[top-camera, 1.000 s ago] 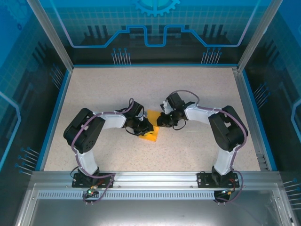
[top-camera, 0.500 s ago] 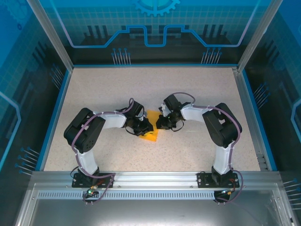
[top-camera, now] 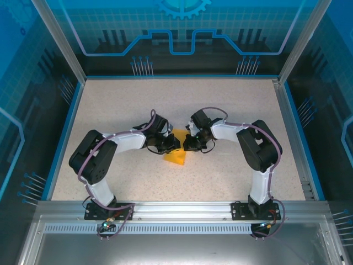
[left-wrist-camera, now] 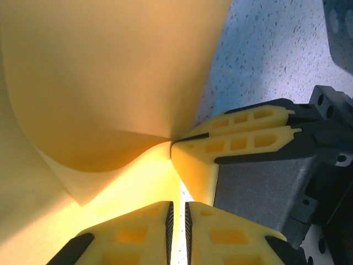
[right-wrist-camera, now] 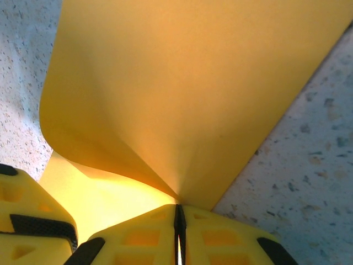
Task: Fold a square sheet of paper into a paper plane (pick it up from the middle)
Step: Fold the triangle a second time at the center of the table.
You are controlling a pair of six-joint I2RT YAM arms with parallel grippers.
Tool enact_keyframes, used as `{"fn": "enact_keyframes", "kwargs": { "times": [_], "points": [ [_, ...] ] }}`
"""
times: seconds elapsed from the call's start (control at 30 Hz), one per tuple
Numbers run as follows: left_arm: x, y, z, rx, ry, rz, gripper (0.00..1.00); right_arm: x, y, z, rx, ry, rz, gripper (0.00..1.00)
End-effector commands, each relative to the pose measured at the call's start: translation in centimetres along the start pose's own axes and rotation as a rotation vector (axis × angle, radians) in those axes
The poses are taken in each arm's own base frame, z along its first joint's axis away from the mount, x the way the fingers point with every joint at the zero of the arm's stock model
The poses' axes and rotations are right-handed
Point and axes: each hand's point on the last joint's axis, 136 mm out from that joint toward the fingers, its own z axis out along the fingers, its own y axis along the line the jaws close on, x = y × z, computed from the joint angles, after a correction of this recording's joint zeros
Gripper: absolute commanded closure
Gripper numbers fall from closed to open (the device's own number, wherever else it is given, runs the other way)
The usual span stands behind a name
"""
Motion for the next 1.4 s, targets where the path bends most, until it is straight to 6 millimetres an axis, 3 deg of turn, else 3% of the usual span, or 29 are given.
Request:
{"fn": "enact_keyframes", "kwargs": {
  "times": [0.0,0.4,0.63,0.73,0.93,1.27,1.37],
  "points": [
    [-0.5,0.7,0.4,-0.046,-0.013,0.011,0.83,1.9,-2.7,1.3,0.121,0.069,0.022,0.89],
    [-1.0,4.9,1.0,-0.237,-0.042,-0.036,0.84,2.3,-3.5,1.7,0.161,0.087,0.017,0.89],
    [-1.9,0.9,-0.7,-0.083,-0.113,0.068,0.83,2.5,-3.8,1.7,0.171,0.092,0.014,0.89],
    [-2.2,0.7,-0.8,-0.084,-0.13,0.087,0.82,2.5,-3.7,1.8,0.169,0.093,0.014,0.9],
    [-2.3,2.3,0.8,-0.133,-0.094,0.051,0.82,2.6,-3.9,1.9,0.171,0.096,0.016,0.9],
    [-3.1,6.4,0.5,-0.279,-0.12,-0.011,0.82,2.9,-4.4,2.1,0.191,0.105,0.016,0.9],
    [-3.2,6.7,0.2,-0.286,-0.128,-0.032,0.81,3.2,-5.3,2.3,0.231,0.123,0.026,0.9]
  ]
}}
